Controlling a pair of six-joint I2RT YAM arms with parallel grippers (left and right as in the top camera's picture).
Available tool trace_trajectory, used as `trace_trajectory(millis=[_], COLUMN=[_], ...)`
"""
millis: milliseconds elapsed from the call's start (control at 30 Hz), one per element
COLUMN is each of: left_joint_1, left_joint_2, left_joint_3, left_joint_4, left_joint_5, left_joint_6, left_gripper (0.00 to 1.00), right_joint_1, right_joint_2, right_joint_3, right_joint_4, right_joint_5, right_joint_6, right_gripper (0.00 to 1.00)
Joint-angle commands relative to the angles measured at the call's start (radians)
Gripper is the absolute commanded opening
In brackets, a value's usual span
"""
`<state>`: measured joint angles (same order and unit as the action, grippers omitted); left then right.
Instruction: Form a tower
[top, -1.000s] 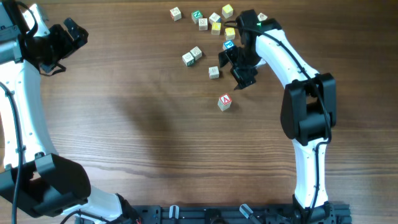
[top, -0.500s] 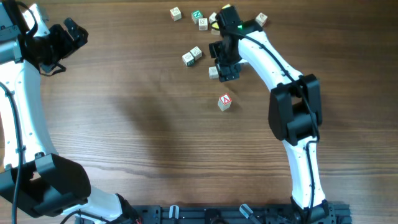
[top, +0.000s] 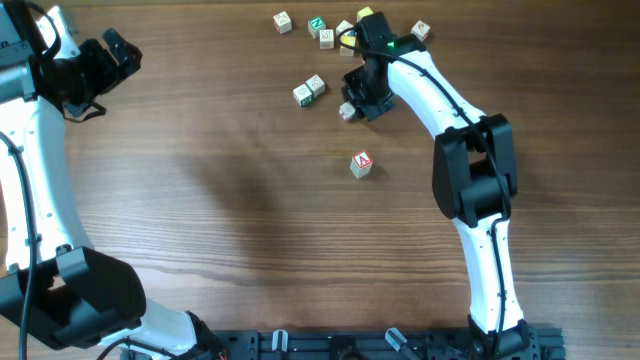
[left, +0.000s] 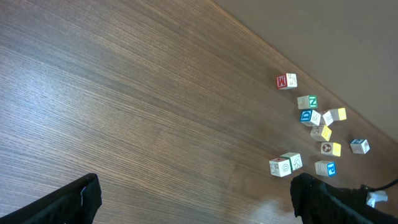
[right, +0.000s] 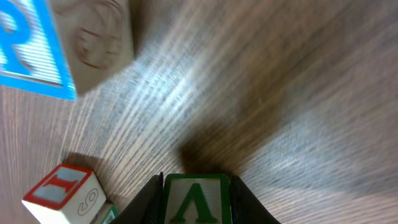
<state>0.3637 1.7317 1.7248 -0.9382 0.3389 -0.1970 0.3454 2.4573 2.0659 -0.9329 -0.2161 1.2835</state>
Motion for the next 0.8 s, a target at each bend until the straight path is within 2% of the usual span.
trace_trajectory(millis=[0, 133, 167, 200, 233, 333, 467, 567, 633, 667, 767], left_joint_1=[-0.001, -0.001, -0.001, -0.001, -0.001, -0.001, -0.001, -0.001, -0.001, -0.001, -0.001], left_joint_2=[0.008, 0.008, 0.008, 0.008, 0.008, 0.008, 0.008, 0.008, 0.008, 0.008, 0.008], left_joint_3=[-0.006, -0.006, -0.006, -0.006, -0.006, -0.006, -0.006, -0.006, -0.006, -0.006, -0.006], left_joint_4=[0.002, 0.002, 0.002, 0.002, 0.002, 0.002, 0.002, 0.002, 0.002, 0.002, 0.002], left_joint_5=[0.001, 0.001, 0.001, 0.001, 0.001, 0.001, 0.001, 0.001, 0.001, 0.001, 0.001], left_joint_6=[-0.006, -0.006, -0.006, -0.006, -0.006, -0.006, -0.006, -0.006, -0.006, -0.006, -0.006], left_gripper=[1.00, 1.00, 1.00, 1.00, 1.00, 1.00, 1.00, 1.00, 1.00, 1.00, 1.00], right_joint_1=[-0.010, -0.011, -0.011, -0.011, -0.011, -0.011, -0.011, -0.011, -0.011, -0.011, -0.011], right_joint_2=[-0.108, -0.390, -0.504, -0.590, -0.647, -0.861, -1.143, -1.239, -1.262, -1.265, -1.266], right_joint_3=[0.043, 0.043, 0.043, 0.043, 0.043, 0.043, 0.043, 0.024, -0.046, -0.084, -0.376], right_joint_4=[-0.006, -0.136, -0.173, -0.192, -0.214, -0.299, -0.334, -0.471, -0.504, -0.487, -0.233], right_joint_5=[0.018, 0.085, 0.090, 0.090, 0.090, 0.090, 0.206, 0.299, 0.330, 0.330, 0.329], right_joint_6=[-0.317, -0.601, -0.690, -0.746, -0.788, -0.949, -0.969, -0.969, -0.968, -0.966, -0.941], right_gripper=[0.19, 0.18, 0.23, 0.32, 0.16, 0.14, 0.20, 0.21, 0.20, 0.20, 0.15])
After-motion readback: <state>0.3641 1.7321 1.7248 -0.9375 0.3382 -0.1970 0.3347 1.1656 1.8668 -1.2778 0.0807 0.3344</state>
